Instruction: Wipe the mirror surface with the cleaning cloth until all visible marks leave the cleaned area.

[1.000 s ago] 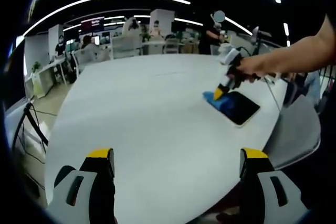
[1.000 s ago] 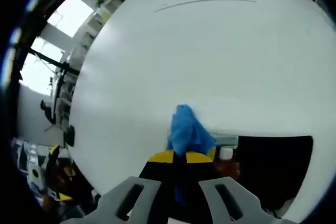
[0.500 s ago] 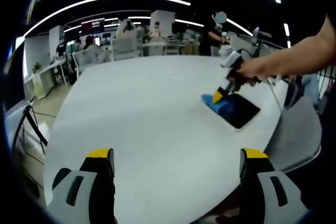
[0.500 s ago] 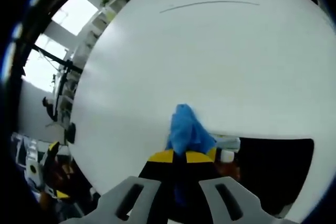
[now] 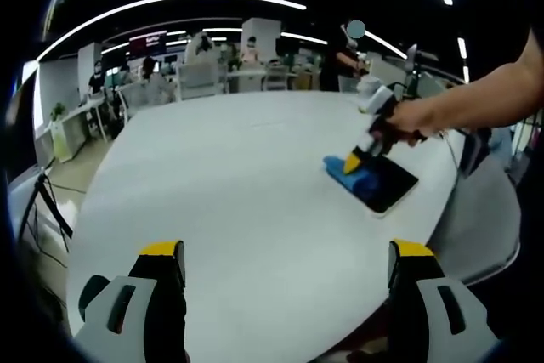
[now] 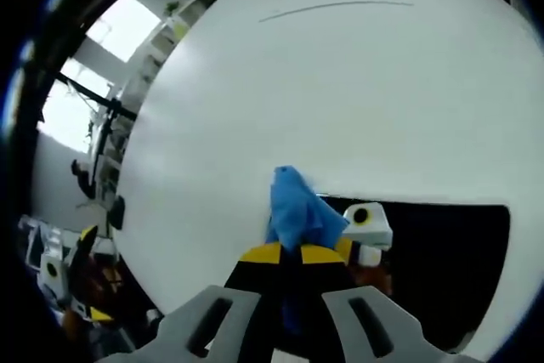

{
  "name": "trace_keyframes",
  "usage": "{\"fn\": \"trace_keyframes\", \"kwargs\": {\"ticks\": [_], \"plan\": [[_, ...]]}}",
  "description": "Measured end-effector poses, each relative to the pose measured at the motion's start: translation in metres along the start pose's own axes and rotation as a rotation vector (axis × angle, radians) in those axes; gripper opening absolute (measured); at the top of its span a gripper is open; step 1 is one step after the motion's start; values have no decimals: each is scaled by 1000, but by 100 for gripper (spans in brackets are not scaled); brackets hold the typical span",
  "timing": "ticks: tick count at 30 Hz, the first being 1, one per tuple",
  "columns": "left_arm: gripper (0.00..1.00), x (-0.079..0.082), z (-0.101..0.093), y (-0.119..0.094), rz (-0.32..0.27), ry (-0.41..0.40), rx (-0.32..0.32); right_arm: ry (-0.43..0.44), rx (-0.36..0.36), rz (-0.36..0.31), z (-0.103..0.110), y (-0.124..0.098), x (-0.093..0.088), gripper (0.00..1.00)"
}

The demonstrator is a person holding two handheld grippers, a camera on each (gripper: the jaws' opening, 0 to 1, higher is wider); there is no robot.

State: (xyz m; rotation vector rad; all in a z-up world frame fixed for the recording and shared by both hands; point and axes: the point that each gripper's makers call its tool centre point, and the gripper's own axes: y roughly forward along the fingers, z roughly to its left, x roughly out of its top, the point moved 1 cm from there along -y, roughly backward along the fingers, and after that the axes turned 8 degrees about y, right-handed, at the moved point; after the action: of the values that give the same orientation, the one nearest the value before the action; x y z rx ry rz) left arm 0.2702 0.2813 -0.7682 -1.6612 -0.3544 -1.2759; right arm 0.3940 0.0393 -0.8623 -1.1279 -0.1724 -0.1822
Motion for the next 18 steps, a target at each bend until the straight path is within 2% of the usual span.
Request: {"fn": "trace_keyframes", "kwargs": {"ticks": [9,18], "plan": [[99,-4,-1,-1,5,8,-13,10,2,-2,3,-4,-14,0],[99,2,0,0,-4,26,-26,16,8,12,9,-5,-26,0]]}}
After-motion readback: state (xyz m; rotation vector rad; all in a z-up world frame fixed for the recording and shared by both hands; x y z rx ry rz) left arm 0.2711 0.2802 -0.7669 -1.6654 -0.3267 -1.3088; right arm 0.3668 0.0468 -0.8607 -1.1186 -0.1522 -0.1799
